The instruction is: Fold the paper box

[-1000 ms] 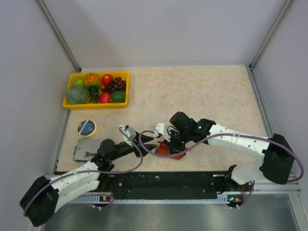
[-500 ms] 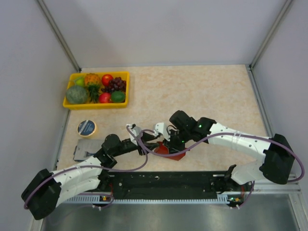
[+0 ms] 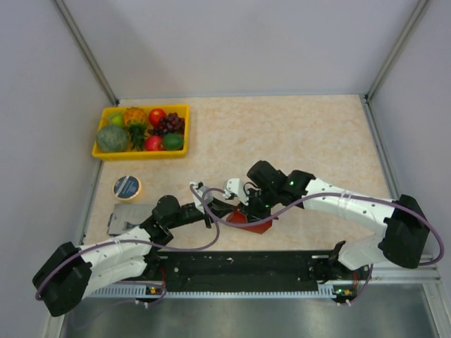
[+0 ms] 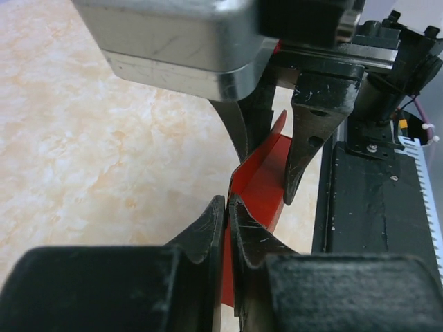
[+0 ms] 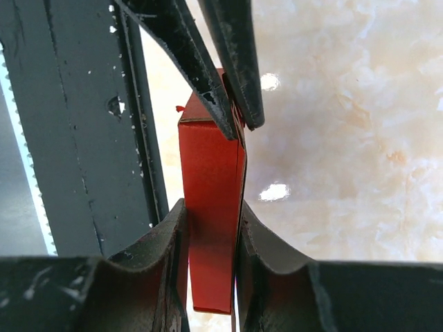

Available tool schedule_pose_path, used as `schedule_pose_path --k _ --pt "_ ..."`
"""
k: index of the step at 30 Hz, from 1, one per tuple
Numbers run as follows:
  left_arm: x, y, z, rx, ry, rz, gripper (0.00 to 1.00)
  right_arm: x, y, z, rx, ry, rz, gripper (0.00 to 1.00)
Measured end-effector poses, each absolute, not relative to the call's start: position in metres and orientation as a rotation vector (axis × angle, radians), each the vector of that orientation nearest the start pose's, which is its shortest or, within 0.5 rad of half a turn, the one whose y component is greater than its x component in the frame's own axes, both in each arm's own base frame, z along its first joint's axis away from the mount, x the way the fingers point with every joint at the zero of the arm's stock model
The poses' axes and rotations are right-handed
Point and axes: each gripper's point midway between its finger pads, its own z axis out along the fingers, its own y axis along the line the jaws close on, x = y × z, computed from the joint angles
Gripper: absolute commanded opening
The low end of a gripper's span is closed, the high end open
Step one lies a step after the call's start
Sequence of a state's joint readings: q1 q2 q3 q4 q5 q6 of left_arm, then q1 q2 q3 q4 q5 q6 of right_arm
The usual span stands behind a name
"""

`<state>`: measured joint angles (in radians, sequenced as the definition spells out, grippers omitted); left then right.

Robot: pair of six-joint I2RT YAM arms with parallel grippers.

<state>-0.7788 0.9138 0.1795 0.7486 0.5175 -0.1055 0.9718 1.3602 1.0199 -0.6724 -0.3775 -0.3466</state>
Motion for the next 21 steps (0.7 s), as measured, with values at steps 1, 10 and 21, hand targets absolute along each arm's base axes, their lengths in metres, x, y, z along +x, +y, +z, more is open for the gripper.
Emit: schedule_pose_path --k 1,10,21 --pt "0.154 -0.28 0.165 0.937 1.378 -1.08 0.06 0.134 0.286 0.12 -1.727 2.002 0.704 0.08" --pt "0.179 -0.266 0.157 0.673 1.438 -0.94 0.05 0.156 0.298 0.115 -1.549 2.107 0.613 0.24" --pt "0.211 -0.252 0.137 0.39 1.549 -0.867 0.05 0.194 0.298 0.103 -1.092 2.31 0.399 0.6"
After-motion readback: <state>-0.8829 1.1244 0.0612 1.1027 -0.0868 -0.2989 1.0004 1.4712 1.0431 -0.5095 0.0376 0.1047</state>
